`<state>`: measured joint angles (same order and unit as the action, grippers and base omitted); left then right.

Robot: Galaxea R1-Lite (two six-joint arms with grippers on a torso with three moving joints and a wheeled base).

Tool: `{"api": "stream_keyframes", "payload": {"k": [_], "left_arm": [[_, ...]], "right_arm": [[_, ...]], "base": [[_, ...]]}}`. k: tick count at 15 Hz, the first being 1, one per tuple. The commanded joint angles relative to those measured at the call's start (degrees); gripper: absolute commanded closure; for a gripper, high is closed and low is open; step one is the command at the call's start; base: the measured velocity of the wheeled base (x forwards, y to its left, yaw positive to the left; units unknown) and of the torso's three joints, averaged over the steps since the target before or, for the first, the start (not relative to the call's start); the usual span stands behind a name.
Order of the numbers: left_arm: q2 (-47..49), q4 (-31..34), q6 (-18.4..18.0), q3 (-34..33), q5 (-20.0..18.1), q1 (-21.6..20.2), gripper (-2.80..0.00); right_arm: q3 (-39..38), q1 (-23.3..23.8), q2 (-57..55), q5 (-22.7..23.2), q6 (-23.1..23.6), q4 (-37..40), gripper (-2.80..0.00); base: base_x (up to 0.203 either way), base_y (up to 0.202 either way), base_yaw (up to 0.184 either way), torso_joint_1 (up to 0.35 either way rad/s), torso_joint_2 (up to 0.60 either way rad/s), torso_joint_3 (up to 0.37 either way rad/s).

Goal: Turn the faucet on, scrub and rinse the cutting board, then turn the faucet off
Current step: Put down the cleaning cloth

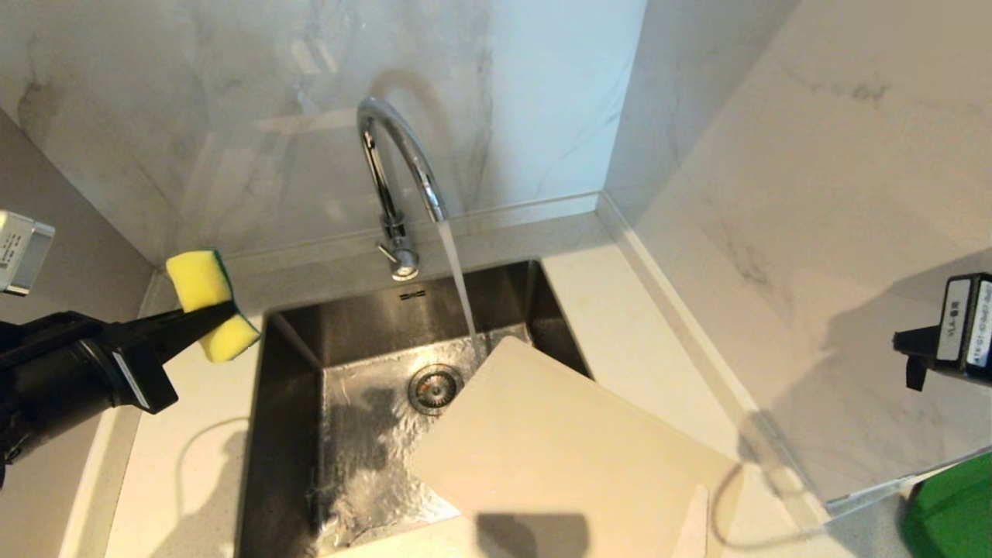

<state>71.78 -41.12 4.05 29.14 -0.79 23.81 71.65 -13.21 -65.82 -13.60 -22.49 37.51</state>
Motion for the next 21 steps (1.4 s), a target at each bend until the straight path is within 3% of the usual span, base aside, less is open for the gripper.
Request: {"api": "stream_keyframes", "payload": {"k": [1, 5, 9, 16, 18, 21], "left_arm": [[0.1, -0.2, 0.1, 0.0, 0.0, 0.0, 0.0], [0.1, -0.2, -0.1, 0.2, 0.1, 0.0, 0.0], [-0.2, -0.2, -0.4, -0.2, 0.4, 0.0, 0.0], [-1.3, -0.2, -0.4, -1.1, 0.4, 0.0, 0.0], [-1.7, -0.2, -0.4, -1.4, 0.5, -0.1, 0.0], [-1.8, -0.2, -0.4, -1.3, 0.5, -0.1, 0.0]], "right_arm": [[0.2, 1.3, 2.6, -0.2, -1.7, 0.0, 0.0], [0.1, 4.6, 7.8, 0.9, -2.3, -0.5, 0.0], [0.1, 10.3, 11.9, 8.3, -2.5, -3.8, 0.0], [-3.2, 14.4, 17.2, 9.1, -2.8, -3.8, 0.0], [-5.8, 14.3, 20.5, 11.4, 2.8, -4.1, 0.0], [-14.3, 14.3, 27.7, 22.3, 17.2, -7.2, 0.0]], "base": [[0.0, 0.0, 0.0, 0.0, 0.0, 0.0], [0.0, 0.0, 0.0, 0.0, 0.0, 0.0], [0.0, 0.0, 0.0, 0.0, 0.0, 0.0], [0.0, 0.0, 0.0, 0.0, 0.0, 0.0], [0.0, 0.0, 0.0, 0.0, 0.0, 0.0], [0.0, 0.0, 0.0, 0.0, 0.0, 0.0]]}}
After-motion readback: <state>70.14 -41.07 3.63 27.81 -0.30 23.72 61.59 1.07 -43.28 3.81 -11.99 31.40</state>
